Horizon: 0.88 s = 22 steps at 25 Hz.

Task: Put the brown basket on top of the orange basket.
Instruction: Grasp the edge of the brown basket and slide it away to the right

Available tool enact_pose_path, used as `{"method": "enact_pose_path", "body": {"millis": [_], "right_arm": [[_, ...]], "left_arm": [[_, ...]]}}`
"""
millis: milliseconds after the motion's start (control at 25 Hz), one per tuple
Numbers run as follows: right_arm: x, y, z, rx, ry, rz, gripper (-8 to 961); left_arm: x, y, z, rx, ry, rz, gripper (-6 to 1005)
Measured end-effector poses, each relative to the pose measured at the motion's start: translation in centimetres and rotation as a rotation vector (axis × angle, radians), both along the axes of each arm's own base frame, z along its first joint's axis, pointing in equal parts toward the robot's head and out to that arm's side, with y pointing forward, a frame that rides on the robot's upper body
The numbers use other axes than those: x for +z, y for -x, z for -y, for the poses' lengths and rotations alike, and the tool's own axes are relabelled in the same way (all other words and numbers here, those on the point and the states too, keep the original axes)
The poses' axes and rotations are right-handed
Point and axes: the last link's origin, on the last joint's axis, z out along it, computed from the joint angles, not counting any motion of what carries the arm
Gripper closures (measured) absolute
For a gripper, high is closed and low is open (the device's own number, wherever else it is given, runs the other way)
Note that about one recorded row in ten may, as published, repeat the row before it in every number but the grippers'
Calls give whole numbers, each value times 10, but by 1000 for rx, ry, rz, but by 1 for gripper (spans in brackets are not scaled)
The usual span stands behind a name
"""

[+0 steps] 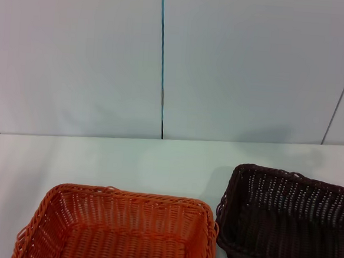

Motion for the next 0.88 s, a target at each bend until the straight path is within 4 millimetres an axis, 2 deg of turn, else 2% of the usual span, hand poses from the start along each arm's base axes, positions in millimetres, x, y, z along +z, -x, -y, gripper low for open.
{"method": "enact_pose_path", "body": {"millis": [240, 360, 560, 640, 760, 880], "right_arm": [[0, 3, -2, 11, -3, -9, 123], [-1, 3, -2, 13, -2, -10, 122], [2, 2, -2, 9, -12, -12, 122], [3, 2, -2, 11, -17, -12, 122], [2, 3, -3, 18, -15, -14, 122], [1, 4, -3, 21, -12, -20, 122]], "left_arm": [[-22, 29, 6, 67, -128, 9, 67], [-33, 42, 12, 86, -221, 149, 69], [-33, 63, 23, 88, -371, 390, 71], [-33, 65, 25, 76, -384, 413, 72], [-39, 63, 25, 39, -393, 355, 178], [-47, 57, 21, 4, -376, 299, 217]]}}
